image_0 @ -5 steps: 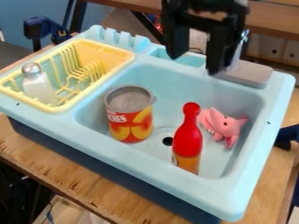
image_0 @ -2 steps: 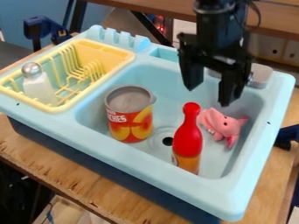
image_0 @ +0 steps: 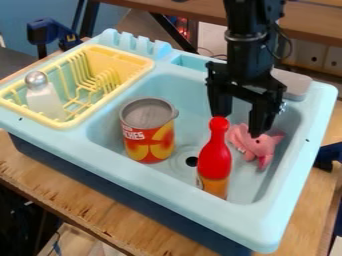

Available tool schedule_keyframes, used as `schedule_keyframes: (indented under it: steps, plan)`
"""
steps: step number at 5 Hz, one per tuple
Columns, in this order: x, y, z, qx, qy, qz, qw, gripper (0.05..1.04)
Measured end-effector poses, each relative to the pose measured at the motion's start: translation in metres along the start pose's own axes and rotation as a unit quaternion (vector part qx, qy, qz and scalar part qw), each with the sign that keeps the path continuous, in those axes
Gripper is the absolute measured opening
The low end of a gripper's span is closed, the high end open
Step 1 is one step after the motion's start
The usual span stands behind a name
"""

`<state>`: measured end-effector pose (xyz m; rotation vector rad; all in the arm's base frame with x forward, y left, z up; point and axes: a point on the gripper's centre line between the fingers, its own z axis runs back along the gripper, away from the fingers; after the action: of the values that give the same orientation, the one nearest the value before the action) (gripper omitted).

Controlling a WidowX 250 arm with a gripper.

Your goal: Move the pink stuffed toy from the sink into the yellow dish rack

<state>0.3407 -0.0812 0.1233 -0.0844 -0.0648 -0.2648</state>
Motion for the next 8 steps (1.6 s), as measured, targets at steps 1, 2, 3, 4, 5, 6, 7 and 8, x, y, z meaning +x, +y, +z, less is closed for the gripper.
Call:
schedule_keyframes:
  steps: [1, 2, 3, 4, 5, 6, 7, 8]
  plan:
    - [0.003, -0.003, -0.003, -0.011, 0.002, -0.004, 0.9999, 1.001]
    - [0.004, -0.004, -0.008, -0.017, 0.005, -0.008, 0.9998, 1.001]
    - [0.004, -0.006, -0.019, -0.027, 0.018, -0.007, 0.9994, 0.944]
    - [0.004, -0.006, -0.027, -0.028, 0.027, -0.006, 0.9992, 0.641]
    - [0.004, -0.006, -0.027, -0.03, 0.026, -0.004, 0.9992, 0.473]
    - [0.0, -0.007, -0.027, -0.026, 0.038, 0.005, 0.9989, 0.352]
    - [-0.005, -0.006, -0.006, -0.011, 0.03, 0.016, 0.9994, 0.258]
    - [-0.011, -0.014, 0.027, 0.013, 0.012, 0.01, 0.9998, 0.231]
